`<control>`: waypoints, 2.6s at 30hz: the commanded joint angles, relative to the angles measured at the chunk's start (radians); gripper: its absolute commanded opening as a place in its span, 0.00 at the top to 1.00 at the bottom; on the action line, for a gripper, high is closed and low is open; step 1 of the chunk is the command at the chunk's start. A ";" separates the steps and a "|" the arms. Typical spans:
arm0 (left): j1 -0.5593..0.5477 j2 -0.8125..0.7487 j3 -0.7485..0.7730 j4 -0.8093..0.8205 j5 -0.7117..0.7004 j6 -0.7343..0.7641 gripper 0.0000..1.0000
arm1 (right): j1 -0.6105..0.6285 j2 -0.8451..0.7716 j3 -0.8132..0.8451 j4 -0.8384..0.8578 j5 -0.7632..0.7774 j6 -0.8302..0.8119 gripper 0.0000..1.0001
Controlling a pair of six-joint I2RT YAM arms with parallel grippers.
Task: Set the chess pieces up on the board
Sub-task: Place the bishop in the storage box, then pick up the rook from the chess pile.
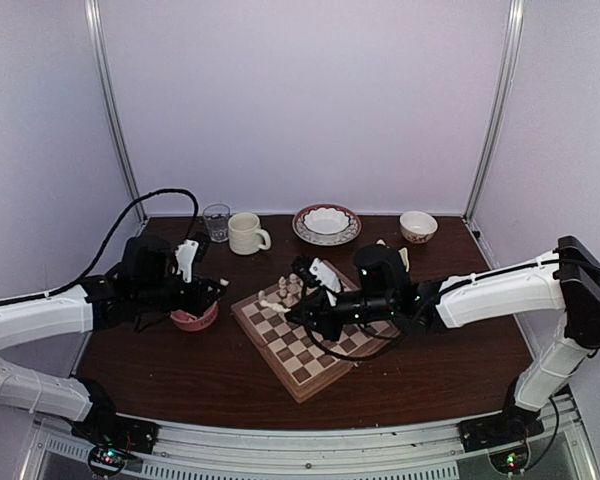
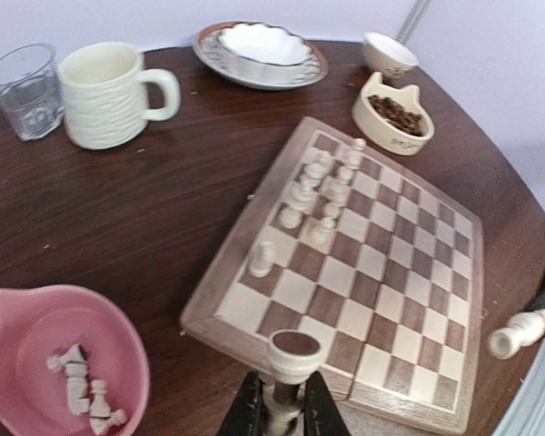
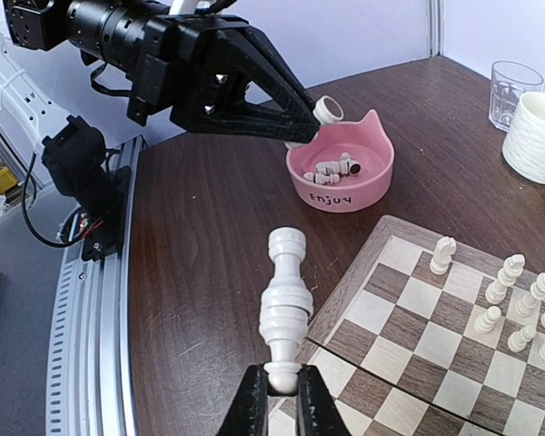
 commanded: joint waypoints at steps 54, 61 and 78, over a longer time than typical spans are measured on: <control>0.042 0.146 -0.048 0.437 0.696 -0.095 0.48 | 0.033 -0.009 0.043 0.014 -0.031 -0.027 1.00; 0.035 0.163 -0.037 0.434 0.702 -0.098 0.59 | 0.032 0.013 0.055 0.018 -0.066 -0.021 1.00; 0.033 0.116 -0.004 0.193 0.415 -0.004 1.00 | 0.031 0.048 0.122 -0.128 0.074 -0.035 1.00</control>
